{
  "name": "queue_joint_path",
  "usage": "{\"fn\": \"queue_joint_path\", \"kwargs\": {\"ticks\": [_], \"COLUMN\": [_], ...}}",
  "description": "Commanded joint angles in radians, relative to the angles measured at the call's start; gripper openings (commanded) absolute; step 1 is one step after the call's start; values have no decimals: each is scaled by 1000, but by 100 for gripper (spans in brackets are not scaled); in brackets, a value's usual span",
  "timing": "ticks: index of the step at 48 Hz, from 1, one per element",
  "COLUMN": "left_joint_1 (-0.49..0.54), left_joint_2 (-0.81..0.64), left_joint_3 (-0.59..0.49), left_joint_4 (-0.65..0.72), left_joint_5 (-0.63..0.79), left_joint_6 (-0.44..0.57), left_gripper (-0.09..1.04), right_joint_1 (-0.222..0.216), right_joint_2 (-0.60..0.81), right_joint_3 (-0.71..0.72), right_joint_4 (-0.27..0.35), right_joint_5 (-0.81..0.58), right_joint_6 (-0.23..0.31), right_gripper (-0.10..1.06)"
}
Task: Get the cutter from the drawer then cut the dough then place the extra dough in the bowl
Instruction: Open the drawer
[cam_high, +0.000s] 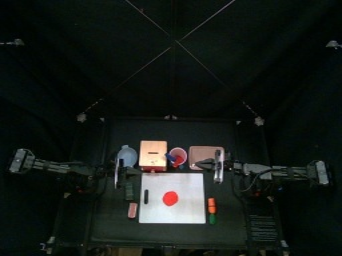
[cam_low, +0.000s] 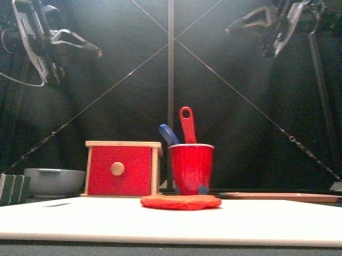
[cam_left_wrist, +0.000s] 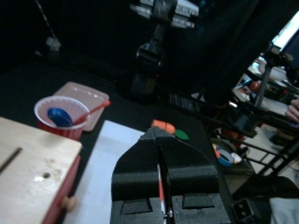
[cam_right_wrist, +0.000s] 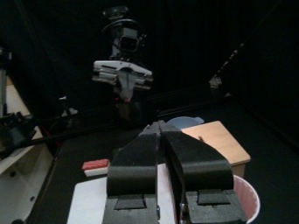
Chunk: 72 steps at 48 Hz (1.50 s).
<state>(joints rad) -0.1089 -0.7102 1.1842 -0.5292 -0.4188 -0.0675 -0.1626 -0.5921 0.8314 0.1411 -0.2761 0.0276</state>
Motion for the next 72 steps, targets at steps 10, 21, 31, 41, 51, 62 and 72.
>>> {"fn": "queue_joint_path", "kwargs": {"ticks": [10, 21, 31, 41, 51, 62, 72], "left_joint_1": [-5, -6, 2, 2, 3, 41, 83], "left_joint_2": [60, 149, 235, 284, 342, 448, 545], "left_joint_3": [-21, -37, -66, -71, -87, -147, -190], "left_joint_4": [-354, -468, -580, -727, -805, -808, -813], "left_joint_5": [6, 37, 35, 35, 31, 29, 26], "left_joint_6": [0, 0, 0, 0, 0, 0, 0], "left_gripper": [79, 81, 81, 81, 81, 81, 81], "right_joint_1": [-43, -72, -103, -146, -161, -181, -199], "right_joint_2": [255, 413, 571, 749, 856, 907, 942], "right_joint_3": [-264, -437, -620, -796, -905, -962, -994], "right_joint_4": [34, 38, 32, 15, -51, -61, -63], "right_joint_5": [160, 322, 515, 724, 833, 873, 905], "right_joint_6": [-3, -5, -5, -14, -6, 0, -3], "right_gripper": [5, 5, 5, 5, 5, 5, 5]}}
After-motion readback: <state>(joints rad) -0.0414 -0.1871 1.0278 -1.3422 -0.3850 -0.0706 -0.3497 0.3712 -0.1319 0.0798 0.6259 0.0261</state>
